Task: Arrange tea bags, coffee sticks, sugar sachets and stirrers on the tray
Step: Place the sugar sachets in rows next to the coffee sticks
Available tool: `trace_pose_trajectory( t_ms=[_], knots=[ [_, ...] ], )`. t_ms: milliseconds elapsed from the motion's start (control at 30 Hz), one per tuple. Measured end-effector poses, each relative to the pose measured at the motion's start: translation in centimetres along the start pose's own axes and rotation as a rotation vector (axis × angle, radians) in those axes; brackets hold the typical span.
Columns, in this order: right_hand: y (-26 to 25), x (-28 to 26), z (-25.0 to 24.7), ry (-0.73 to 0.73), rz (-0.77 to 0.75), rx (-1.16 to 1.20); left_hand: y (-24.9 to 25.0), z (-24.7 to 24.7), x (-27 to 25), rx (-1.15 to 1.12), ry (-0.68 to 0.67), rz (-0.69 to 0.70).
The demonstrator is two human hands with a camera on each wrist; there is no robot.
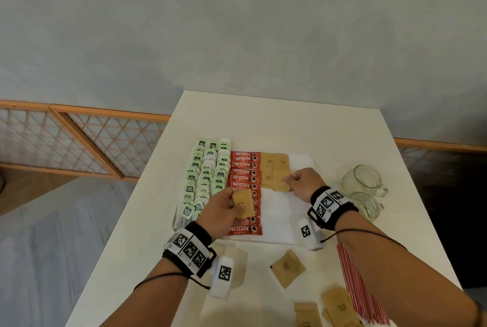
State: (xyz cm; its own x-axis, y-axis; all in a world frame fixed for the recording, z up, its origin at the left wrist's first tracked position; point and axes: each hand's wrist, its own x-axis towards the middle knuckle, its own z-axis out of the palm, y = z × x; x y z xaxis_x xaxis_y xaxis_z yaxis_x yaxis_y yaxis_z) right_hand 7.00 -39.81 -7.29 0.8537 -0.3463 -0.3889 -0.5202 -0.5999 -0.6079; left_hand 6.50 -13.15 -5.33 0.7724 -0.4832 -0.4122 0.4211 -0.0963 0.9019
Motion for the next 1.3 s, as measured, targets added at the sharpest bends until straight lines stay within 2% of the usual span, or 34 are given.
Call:
trace_pose_trajectory(
  t_ms=[433, 500, 567, 700, 833, 967, 1100, 1200, 1300],
  knots=[
    [-0.7, 0.3, -0.2, 0.049, 0.094, -0.175, 0.0, 0.0, -0.2, 0.048, 0.041, 0.013],
    [-1.3, -0.4, -0.5, 0.043, 0.036, -0.168, -0.1, -0.1, -0.1, 0.078, 0.065, 0.031],
    [-2.1, -1.9, -0.7, -0.011, -0.073, -0.051, -0.3, -0.2, 0.0, 0.094, 0.066, 0.046],
    [-3.4, -6.0, -0.4, -0.252, -0.276, 0.069, -0.5, -0.2, -0.1, 0.154, 0.049, 0.043],
    [-2.8, -8.3, 1.2, -0.336, -0.332, 0.135, -0.7, 0.1, -0.2, 0.185, 0.006, 0.061],
    [-2.2, -8.7, 1.9, -0.313, -0.323, 0.179, -1.0, 0.6, -0.4, 0.204, -0.003, 0.071],
    [-2.2, -7.5, 0.8, -0.199, -0.278, 0.184, -1.2, 0.9, -0.6, 0.208, 0.022, 0.078],
    [-2.1, -5.8, 0.4, -0.129, -0.208, 0.096, -1.3, 0.9, -0.8, 0.244, 0.017, 0.097],
    [-1.9, -4.4, 0.8, -0.132, -0.119, 0.014, -1.4, 0.8, -0.9, 0.299, 0.007, 0.120]
  ],
)
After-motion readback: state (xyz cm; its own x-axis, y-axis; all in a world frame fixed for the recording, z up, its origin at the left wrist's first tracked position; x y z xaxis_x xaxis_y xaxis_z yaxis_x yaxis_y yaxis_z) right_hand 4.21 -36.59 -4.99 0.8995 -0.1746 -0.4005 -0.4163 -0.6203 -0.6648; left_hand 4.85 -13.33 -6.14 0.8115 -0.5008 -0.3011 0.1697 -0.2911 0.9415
